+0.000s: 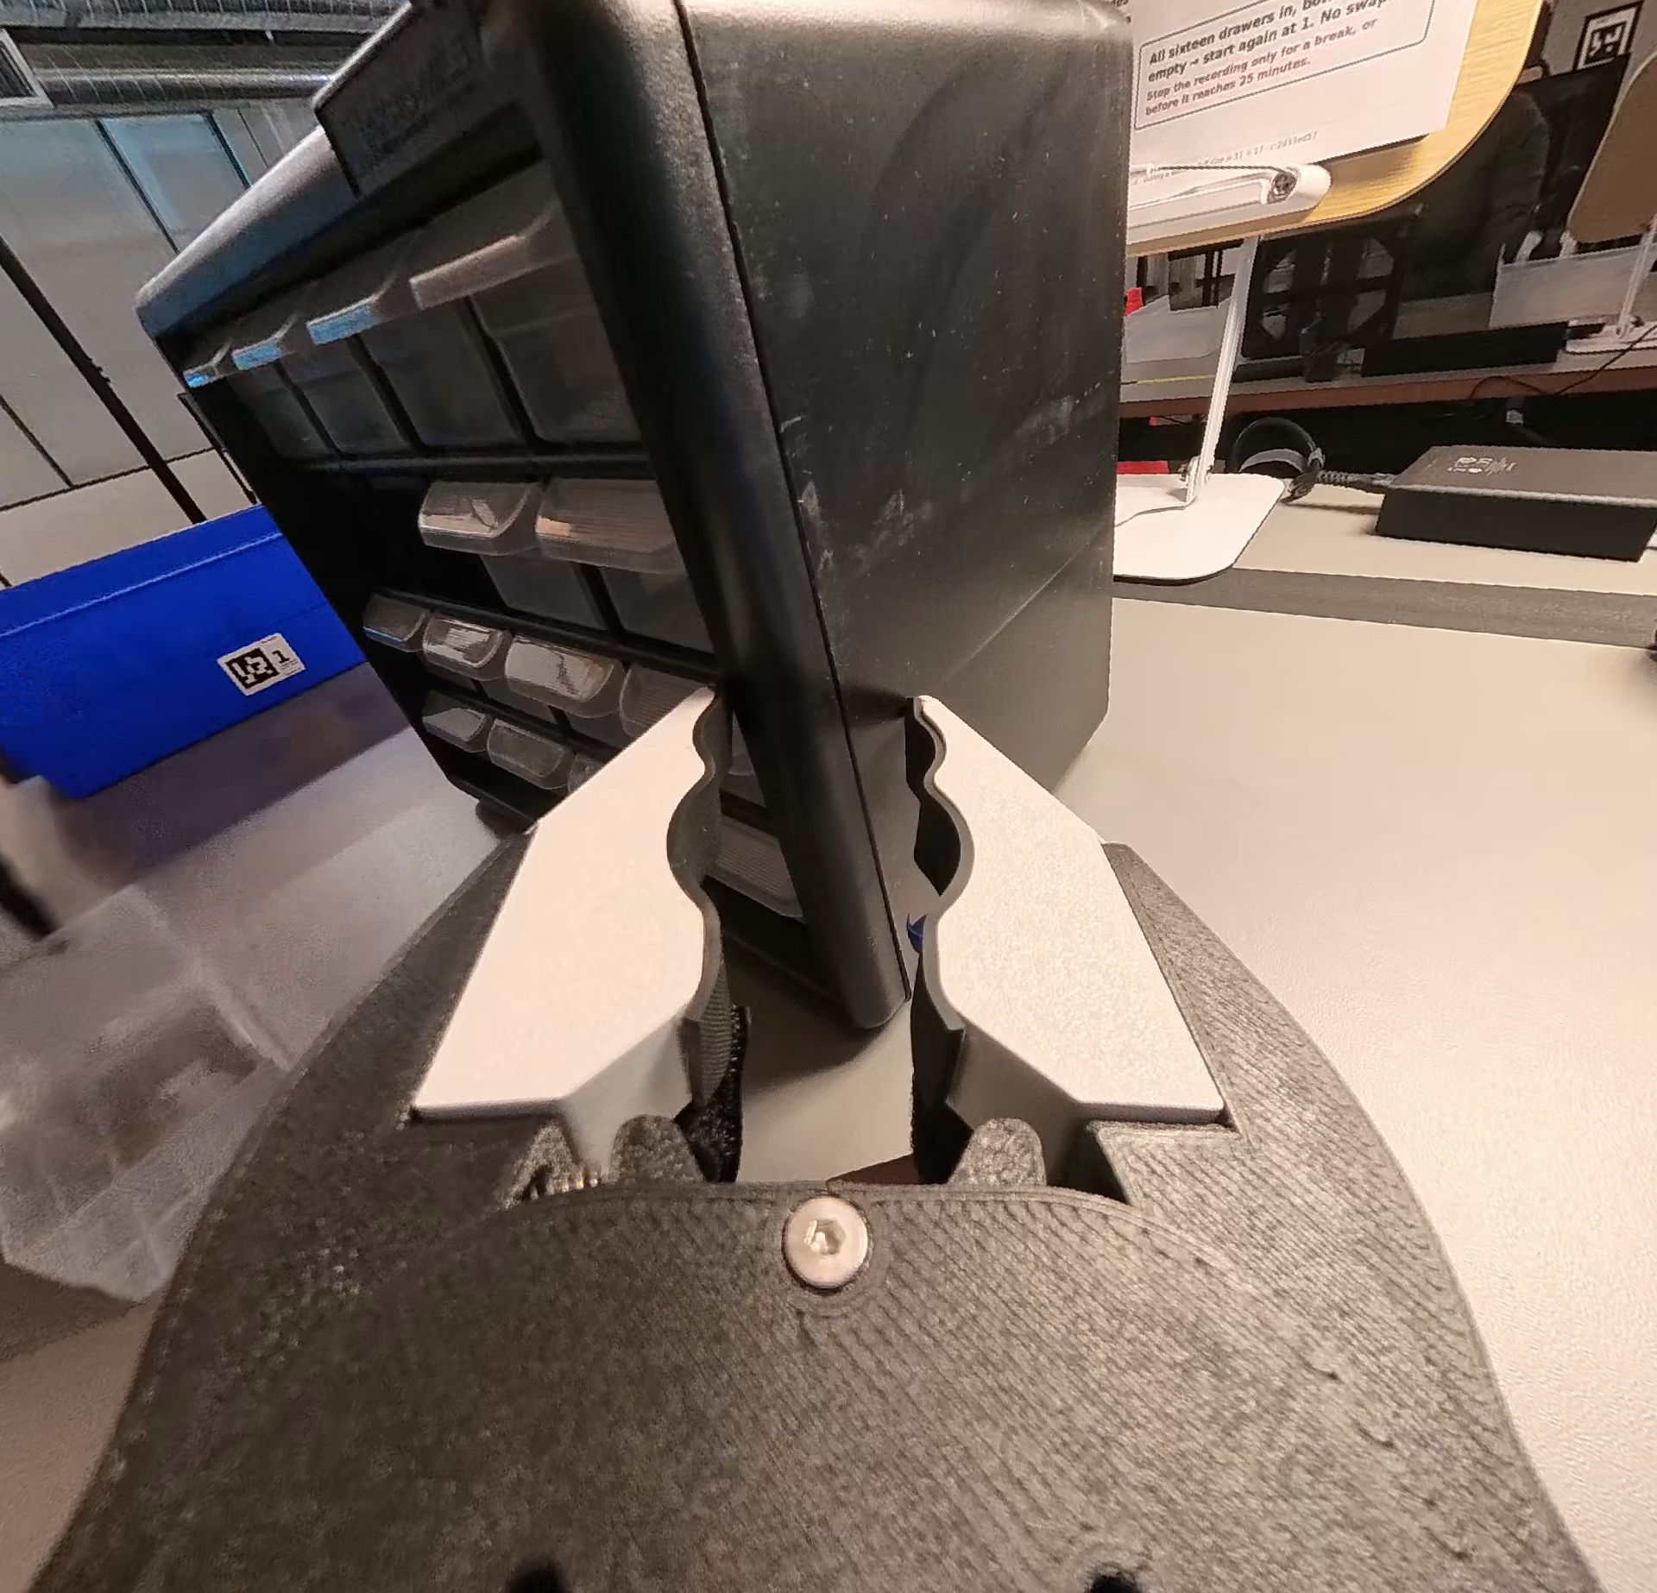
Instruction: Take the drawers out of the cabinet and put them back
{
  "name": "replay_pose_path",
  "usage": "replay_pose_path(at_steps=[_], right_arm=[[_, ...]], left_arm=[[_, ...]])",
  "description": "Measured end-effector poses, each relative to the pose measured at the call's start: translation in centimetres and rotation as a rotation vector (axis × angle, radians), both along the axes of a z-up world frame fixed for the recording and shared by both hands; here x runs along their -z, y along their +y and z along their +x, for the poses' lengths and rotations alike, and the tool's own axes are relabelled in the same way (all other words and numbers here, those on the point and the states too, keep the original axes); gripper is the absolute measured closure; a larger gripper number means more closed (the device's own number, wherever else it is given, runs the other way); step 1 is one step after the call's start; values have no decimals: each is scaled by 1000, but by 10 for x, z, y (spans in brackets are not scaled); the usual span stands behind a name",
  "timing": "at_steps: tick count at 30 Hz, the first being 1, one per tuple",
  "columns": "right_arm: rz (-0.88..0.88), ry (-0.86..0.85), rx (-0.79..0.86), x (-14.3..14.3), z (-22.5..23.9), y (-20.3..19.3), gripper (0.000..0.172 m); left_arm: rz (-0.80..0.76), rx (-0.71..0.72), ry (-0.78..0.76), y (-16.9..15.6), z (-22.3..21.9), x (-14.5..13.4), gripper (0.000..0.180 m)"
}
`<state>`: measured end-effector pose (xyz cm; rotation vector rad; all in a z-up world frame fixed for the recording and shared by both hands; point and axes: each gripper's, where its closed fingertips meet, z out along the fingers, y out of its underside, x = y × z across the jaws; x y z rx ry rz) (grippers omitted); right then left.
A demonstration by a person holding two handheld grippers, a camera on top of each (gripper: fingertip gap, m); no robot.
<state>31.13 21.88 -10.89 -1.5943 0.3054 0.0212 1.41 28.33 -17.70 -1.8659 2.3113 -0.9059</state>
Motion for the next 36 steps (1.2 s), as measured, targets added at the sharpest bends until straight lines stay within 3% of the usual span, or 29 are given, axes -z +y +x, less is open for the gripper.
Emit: replay_pose_path(at_steps=[2, 13, 20, 23, 27, 36], right_arm=[[-1, -2, 2, 0, 0, 0, 131], [-1, -2, 2, 0, 0, 0, 131], [0, 1, -2, 0, 0, 0, 131], [-2, -2, -4, 0, 0, 0, 131], [-2, -1, -4, 0, 0, 0, 131], [-2, -4, -2, 0, 0, 0, 131]], left_arm=[[10, 145, -23, -21, -14, -2, 143], [761, 916, -543, -19, -1, -7, 121], [758, 1133, -528, -36, 1, 12, 121], [733, 1149, -504, -40, -2, 22, 139], [651, 1090, -503, -50, -3, 12, 158], [534, 837, -612, -62, 29, -77, 162]])
